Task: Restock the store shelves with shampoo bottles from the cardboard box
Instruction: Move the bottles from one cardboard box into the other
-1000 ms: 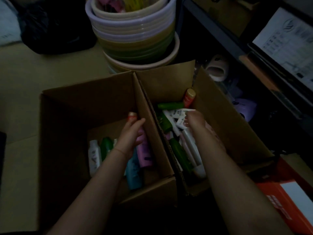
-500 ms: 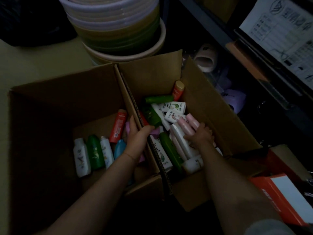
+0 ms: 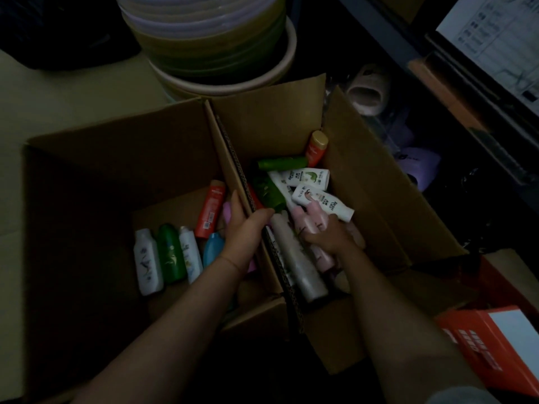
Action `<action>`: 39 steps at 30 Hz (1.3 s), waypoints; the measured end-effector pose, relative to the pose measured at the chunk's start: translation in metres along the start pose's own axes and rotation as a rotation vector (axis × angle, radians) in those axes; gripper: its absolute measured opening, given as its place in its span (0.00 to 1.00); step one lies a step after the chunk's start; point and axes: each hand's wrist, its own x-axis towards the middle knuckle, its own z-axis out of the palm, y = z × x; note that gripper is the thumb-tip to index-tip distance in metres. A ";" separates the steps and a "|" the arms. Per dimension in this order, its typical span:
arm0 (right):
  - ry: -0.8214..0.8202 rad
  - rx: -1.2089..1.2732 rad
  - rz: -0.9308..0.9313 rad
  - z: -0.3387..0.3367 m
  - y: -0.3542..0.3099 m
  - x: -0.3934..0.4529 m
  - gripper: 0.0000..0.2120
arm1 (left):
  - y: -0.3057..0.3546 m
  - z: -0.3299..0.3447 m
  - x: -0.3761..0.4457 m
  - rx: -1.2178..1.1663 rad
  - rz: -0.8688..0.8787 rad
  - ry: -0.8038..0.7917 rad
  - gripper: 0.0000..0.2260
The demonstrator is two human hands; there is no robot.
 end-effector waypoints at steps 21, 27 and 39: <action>-0.430 0.816 -0.416 -0.072 -0.151 -0.112 0.14 | 0.057 -0.018 -0.014 -0.095 -0.020 -0.035 0.44; -0.122 0.364 -0.645 -0.048 -0.222 -0.147 0.23 | 0.095 -0.077 -0.020 -0.465 -0.107 -0.140 0.23; -0.121 0.017 0.038 0.025 -0.071 -0.029 0.30 | 0.003 -0.120 0.011 0.070 -0.418 0.256 0.08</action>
